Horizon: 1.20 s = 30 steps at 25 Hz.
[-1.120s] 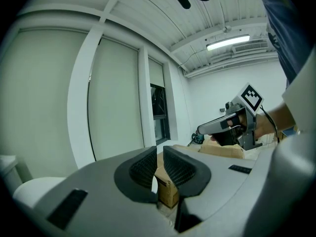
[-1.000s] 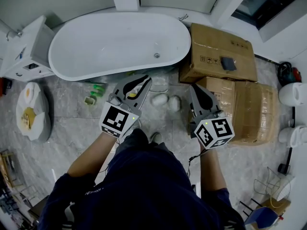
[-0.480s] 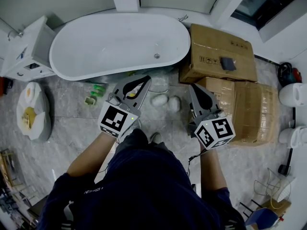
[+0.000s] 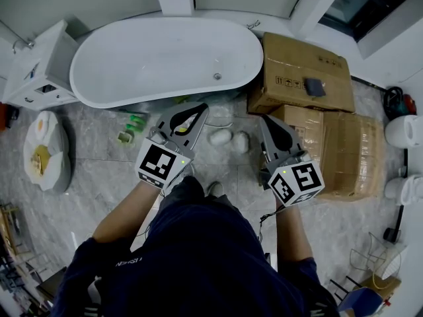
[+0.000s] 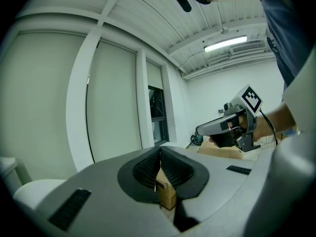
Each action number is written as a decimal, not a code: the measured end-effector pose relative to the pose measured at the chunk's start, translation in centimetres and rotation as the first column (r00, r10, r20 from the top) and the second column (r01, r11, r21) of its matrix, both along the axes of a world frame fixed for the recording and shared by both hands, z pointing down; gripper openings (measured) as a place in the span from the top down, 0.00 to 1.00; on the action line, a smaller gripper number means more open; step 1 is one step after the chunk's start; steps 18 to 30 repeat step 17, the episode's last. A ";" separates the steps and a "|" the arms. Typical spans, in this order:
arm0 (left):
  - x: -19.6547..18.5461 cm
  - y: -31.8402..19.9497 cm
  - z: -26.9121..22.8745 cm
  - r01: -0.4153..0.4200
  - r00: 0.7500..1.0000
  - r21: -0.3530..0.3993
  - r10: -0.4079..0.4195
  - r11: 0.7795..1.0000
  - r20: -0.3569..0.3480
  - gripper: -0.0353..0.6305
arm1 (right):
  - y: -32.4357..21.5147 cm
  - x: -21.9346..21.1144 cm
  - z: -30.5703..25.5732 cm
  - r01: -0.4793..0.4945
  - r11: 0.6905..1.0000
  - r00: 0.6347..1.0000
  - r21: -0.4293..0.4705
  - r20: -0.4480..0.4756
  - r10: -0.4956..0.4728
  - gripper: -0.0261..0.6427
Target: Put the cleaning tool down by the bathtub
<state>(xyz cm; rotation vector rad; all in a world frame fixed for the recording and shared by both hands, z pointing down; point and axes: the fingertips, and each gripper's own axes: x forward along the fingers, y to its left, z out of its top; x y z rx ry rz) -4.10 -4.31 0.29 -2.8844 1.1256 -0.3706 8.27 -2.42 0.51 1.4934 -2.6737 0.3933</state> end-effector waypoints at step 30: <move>-0.9 1.0 -0.4 0.037 0.999 0.005 -0.037 0.999 -0.008 0.90 | 0.9 0.6 0.1 -0.007 1.000 1.000 0.006 0.007 0.007 0.96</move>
